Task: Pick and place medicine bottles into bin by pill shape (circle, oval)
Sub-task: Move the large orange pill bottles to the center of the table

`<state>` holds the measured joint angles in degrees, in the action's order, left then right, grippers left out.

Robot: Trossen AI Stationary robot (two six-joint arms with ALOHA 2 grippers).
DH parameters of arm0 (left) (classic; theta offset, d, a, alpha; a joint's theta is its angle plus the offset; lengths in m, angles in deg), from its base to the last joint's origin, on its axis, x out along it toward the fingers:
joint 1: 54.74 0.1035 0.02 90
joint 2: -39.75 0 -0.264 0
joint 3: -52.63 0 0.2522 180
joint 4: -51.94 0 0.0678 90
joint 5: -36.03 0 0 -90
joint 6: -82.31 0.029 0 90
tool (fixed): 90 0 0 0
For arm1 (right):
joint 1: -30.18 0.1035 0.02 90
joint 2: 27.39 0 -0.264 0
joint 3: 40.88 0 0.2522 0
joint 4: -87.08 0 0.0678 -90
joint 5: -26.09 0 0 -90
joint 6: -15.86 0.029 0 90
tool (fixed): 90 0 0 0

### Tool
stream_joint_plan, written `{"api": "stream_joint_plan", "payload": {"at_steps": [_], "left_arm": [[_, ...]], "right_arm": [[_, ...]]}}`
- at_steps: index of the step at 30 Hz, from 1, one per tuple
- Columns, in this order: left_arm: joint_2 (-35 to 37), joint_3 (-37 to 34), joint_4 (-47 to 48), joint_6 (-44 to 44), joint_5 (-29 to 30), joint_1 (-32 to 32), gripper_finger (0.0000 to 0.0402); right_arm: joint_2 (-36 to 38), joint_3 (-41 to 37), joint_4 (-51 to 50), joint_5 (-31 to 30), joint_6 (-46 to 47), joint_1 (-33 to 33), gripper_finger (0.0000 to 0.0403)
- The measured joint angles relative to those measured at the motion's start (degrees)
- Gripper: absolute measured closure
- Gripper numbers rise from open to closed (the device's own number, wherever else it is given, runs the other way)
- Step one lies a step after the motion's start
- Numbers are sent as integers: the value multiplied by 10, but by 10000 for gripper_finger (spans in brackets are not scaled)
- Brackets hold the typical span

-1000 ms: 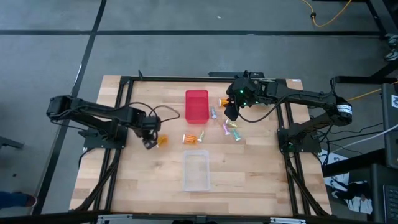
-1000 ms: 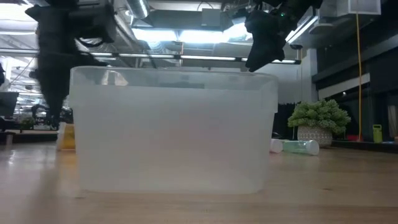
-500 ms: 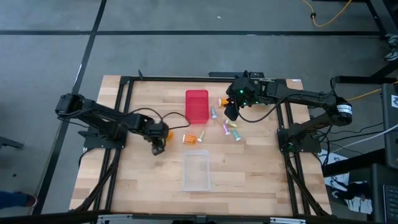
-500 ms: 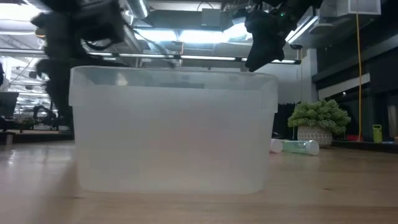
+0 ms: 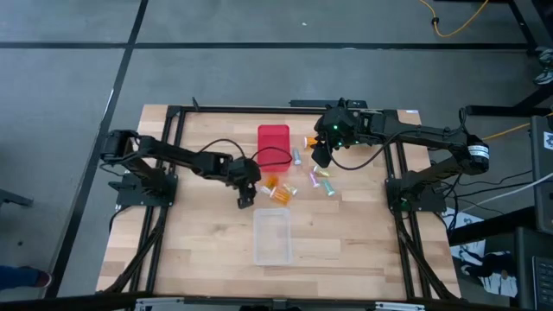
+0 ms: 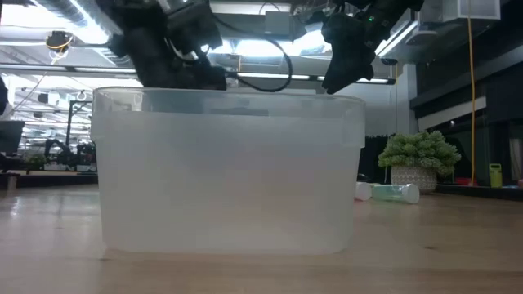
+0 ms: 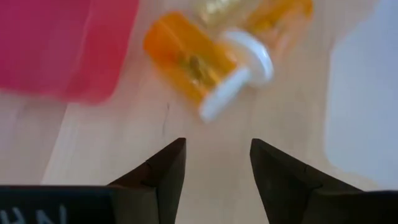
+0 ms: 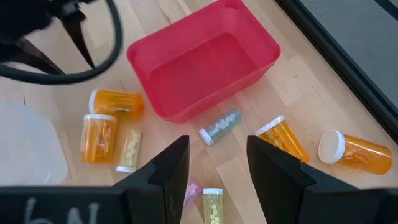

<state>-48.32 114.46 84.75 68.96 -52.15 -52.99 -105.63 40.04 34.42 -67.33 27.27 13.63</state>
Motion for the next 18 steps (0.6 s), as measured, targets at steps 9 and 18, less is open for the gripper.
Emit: {"api": "stream_joint_plan", "payload": {"at_steps": [9,18], "left_arm": [[18,12,64,8,7,-5,228],[-94,18,-44,52,-1,5,228]], "right_arm": [[0,0,0,0,-1,0,241],[0,0,-3,0,-1,0,241]]}}
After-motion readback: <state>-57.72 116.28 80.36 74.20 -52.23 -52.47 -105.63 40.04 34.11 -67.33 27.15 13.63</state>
